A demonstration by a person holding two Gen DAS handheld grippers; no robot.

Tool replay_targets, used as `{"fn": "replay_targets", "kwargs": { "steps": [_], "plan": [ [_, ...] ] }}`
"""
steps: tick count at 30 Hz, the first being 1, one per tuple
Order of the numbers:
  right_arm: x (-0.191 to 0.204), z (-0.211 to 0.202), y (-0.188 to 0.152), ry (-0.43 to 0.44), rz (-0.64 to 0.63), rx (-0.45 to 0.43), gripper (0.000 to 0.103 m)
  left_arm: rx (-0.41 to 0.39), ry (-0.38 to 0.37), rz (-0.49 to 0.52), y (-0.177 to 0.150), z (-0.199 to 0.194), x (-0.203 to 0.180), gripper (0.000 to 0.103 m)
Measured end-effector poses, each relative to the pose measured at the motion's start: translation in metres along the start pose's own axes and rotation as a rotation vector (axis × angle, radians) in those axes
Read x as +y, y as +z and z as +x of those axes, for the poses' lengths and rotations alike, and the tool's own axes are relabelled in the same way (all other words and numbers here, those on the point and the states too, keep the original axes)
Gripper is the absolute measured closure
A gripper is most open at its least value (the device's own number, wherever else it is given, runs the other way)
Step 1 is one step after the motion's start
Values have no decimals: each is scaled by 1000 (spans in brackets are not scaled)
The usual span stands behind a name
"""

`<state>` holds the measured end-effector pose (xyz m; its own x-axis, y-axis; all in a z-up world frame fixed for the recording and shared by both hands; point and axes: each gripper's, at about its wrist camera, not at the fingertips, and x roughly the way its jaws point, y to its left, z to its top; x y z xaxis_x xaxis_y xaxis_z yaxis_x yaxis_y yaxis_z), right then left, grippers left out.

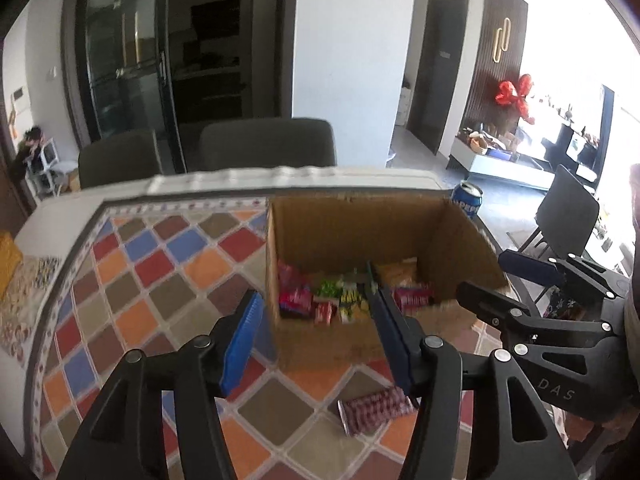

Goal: Organize snacks
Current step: 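Move both tools back toward the striped chocolate bar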

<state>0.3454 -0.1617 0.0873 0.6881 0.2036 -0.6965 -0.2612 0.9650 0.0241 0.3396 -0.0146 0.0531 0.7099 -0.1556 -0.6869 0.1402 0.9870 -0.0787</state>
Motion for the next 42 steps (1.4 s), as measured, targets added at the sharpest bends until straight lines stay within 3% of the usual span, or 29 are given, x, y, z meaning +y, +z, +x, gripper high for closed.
{"fn": "replay_targets", "kwargs": {
  "steps": [8, 15, 23, 33, 37, 42],
  "plan": [
    [24, -5, -29, 42, -112, 59, 44, 46, 27, -31, -42, -8, 3, 44],
    [24, -6, -59, 35, -111, 109, 44, 79, -35, 66, -69, -1, -13, 43],
    [13, 3, -104, -12, 25, 196, 44, 130, -127, 226, -90, 26, -32, 42],
    [0, 17, -137, -81, 198, 231, 44, 181, -221, 375, -102, 59, -45, 42],
    [2, 20, -145, -125, 227, 237, 44, 231, -292, 486, -106, 75, -53, 37],
    [1, 26, -158, -165, 309, 256, 44, 266, -330, 614, -112, 92, -63, 34]
  ]
}}
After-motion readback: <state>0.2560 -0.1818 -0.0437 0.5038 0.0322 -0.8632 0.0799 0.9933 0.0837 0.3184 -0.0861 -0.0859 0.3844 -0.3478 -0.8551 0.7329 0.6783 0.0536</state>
